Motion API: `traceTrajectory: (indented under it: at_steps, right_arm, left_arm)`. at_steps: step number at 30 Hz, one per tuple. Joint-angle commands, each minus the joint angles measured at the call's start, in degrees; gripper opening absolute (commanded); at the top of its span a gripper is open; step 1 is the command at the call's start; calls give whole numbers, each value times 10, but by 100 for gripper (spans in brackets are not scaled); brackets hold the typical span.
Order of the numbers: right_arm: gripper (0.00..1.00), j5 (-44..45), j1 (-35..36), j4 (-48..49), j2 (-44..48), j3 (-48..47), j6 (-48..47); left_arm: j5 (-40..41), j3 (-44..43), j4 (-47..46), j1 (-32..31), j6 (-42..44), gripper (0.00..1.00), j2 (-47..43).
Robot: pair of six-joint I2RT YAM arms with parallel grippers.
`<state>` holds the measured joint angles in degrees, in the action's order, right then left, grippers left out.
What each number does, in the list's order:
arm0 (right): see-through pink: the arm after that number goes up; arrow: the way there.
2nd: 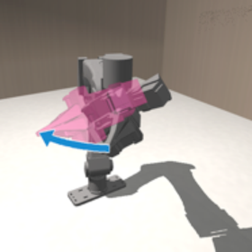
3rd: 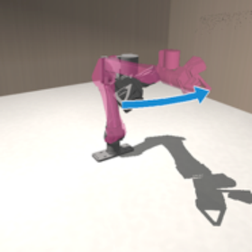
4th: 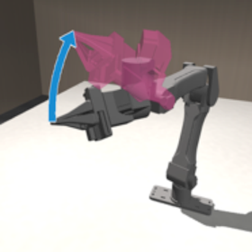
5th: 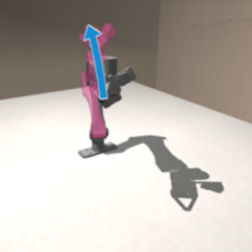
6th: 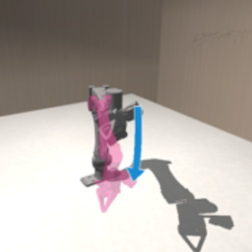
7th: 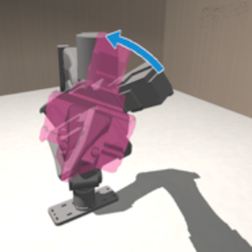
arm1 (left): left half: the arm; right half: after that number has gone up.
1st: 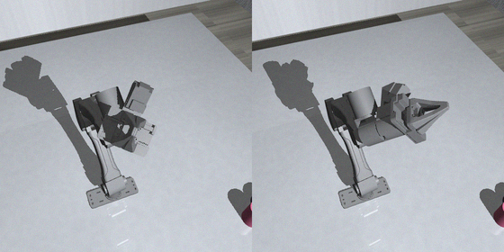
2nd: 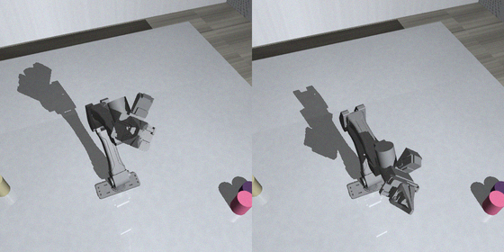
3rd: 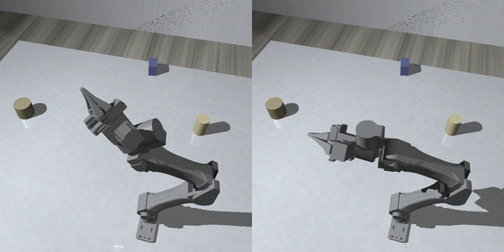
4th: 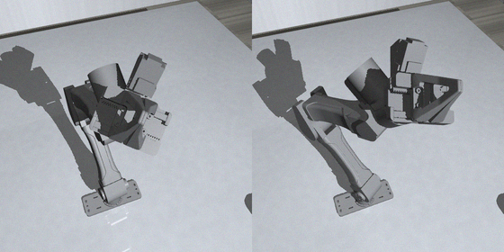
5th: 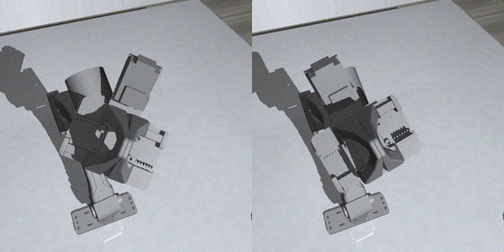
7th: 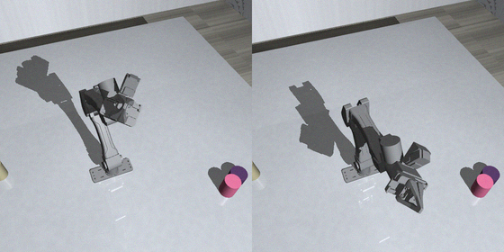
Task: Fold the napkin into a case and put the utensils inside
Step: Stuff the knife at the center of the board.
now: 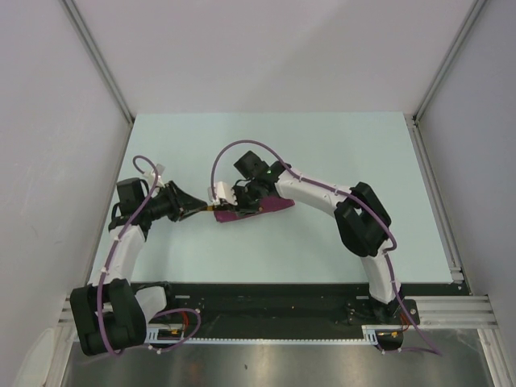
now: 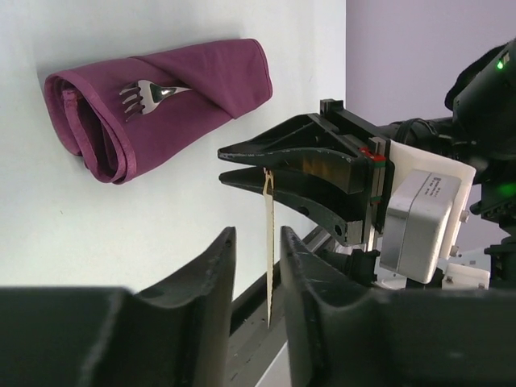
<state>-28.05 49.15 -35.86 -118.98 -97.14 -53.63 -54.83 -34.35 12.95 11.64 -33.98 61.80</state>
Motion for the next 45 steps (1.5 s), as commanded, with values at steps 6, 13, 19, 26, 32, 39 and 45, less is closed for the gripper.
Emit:
traceTrajectory:
  at_steps: [6,13,19,26,32,39,45]
  right_arm:
    - [0,-30,-2,-19,-27,-58,-18]
    - [0,-39,-12,-33,-49,-83,-21]
    - [25,-15,-11,-3,-57,-89,18]
    - [57,46,13,75,-46,-76,82]
    - [62,69,46,47,-63,-132,86]
    - [56,81,71,33,-78,-185,93]
    - [35,84,84,-2,-100,-234,85]
  left_arm:
    - [-34,-10,-36,-8,1,14,6]
    - [-39,-12,-35,-11,2,16,12]
    - [-20,-7,-48,-11,-7,0,10]
    - [-6,24,-114,-3,-48,0,9]
    - [-4,29,-121,5,-54,0,14]
    - [-1,34,-125,14,-66,0,13]
    - [7,36,-115,20,-62,0,14]
